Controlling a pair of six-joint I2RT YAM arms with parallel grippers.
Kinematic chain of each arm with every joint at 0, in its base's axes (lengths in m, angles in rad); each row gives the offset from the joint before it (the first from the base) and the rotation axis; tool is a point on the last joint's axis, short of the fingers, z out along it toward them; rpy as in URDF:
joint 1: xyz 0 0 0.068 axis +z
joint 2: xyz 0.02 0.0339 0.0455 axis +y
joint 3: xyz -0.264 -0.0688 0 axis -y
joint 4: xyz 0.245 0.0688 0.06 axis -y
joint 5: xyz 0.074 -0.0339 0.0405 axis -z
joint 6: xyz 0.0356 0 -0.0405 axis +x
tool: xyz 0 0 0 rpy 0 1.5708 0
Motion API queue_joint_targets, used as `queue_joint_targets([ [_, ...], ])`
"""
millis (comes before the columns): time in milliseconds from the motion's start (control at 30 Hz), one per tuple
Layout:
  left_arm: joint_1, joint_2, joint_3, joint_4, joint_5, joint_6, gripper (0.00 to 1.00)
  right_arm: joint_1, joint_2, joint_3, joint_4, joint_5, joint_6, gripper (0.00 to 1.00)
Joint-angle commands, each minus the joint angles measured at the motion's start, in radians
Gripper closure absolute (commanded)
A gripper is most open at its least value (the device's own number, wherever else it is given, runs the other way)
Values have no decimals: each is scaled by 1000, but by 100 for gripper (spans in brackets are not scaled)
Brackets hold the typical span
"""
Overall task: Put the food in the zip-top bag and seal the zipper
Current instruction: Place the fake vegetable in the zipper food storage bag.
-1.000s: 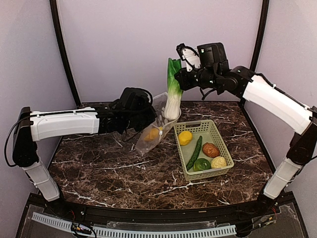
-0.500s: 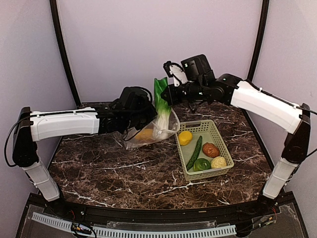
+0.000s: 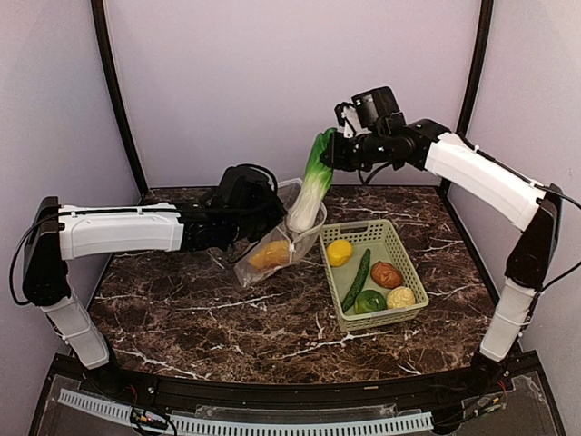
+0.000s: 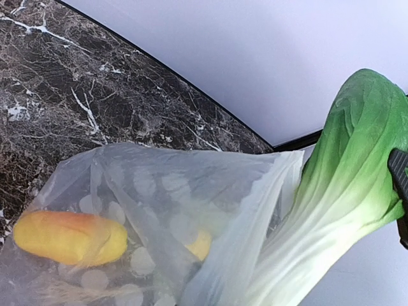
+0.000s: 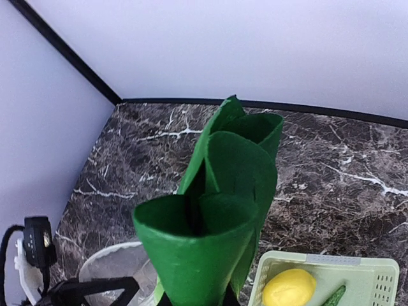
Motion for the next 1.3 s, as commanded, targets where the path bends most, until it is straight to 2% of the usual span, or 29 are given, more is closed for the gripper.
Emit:
queue_joint_targets([
  [0,3,-49,-16,40,-6,-5,99,-10,12,4,22,-72,94,100],
  [133,2,-37,-14,68,-21,-6,99,35,21,-62,36,-70,110,100],
  [333,1,-25,-21,78,-5,-19,99,77,7,-57,33,3,49,100],
  [367,1,-23,-23,84,-2,-17,99,77,2,-64,38,-10,39,100],
  [433,1,-15,-27,107,24,-1,99,77,-4,-95,78,-127,-17,100],
  [500,0,-13,-37,141,64,15,99,74,-15,-123,83,-189,-1,100],
  [600,-3,-27,-72,174,74,20,99,45,-30,-122,84,-207,42,100],
  [767,-10,-74,-120,203,41,77,99,-29,-14,-27,41,-209,145,100],
  [867,-11,-73,-129,243,58,132,99,-27,-6,-38,80,-299,144,100],
  [1100,-12,-73,-182,377,81,120,99,-4,-43,-201,135,-398,118,79],
  [1267,-13,-80,-198,380,48,129,99,-6,-111,-303,166,-525,17,43],
])
